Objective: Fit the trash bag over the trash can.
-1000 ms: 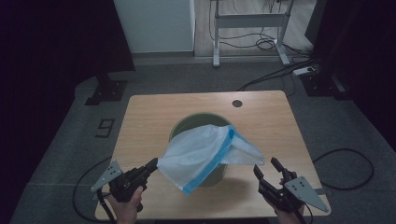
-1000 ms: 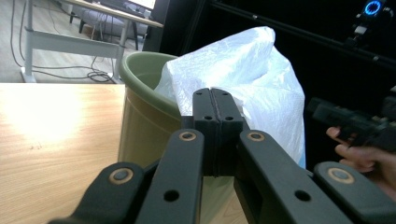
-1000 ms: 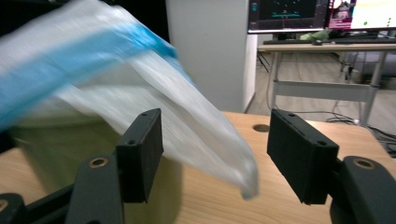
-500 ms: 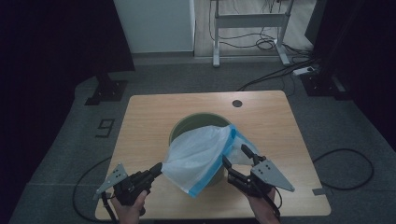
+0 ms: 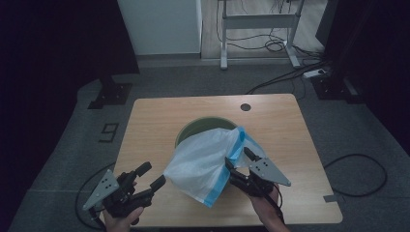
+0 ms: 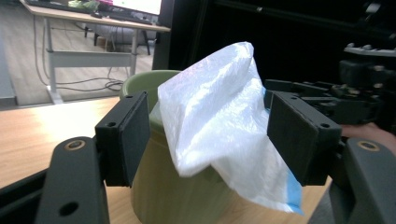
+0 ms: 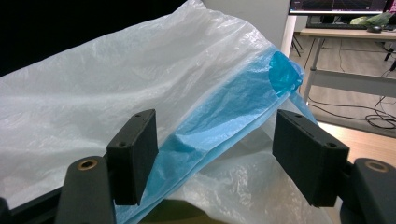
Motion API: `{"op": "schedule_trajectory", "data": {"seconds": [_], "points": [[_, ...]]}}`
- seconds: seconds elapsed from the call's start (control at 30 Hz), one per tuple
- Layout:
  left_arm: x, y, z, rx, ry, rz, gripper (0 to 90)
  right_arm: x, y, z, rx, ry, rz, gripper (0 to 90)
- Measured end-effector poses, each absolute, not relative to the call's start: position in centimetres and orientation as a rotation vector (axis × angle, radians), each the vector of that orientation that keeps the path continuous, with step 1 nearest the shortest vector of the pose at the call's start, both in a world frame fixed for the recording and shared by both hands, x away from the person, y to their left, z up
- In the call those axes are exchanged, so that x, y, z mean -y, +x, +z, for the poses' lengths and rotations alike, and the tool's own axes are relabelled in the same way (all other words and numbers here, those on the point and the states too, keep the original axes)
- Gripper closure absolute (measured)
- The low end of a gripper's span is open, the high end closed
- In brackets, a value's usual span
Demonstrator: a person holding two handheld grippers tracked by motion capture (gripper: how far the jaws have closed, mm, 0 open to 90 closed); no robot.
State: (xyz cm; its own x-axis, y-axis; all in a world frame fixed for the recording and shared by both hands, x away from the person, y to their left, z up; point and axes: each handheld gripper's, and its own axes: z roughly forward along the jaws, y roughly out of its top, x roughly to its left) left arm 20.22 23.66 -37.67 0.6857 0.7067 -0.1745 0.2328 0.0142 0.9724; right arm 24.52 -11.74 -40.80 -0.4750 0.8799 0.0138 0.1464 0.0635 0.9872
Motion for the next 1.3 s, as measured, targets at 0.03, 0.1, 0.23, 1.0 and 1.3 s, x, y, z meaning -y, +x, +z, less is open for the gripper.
{"op": "schedule_trajectory", "data": {"seconds": [0.03,0.1,0.23,1.0,1.3], "points": [[-23.7,20.2,-37.7,-0.799,1.553,0.438,30.1,11.7,24.5,-40.8,-1.706,1.031,1.465,30.5],[-22.9,20.7,-37.2,-0.789,1.564,0.438,30.2,11.8,24.4,-40.9,-1.709,1.026,1.465,30.8],[-21.1,22.3,-36.3,-0.783,1.593,0.442,31.0,11.7,24.3,-41.3,-1.723,1.028,1.465,31.1],[-12.8,28.3,-35.4,-0.760,1.866,0.501,54.7,11.6,23.5,-42.0,-1.713,0.989,1.484,31.7],[-13.9,28.5,-35.7,-0.740,1.825,0.417,90.0,11.8,23.3,-42.0,-1.711,0.993,1.491,31.7]]}}
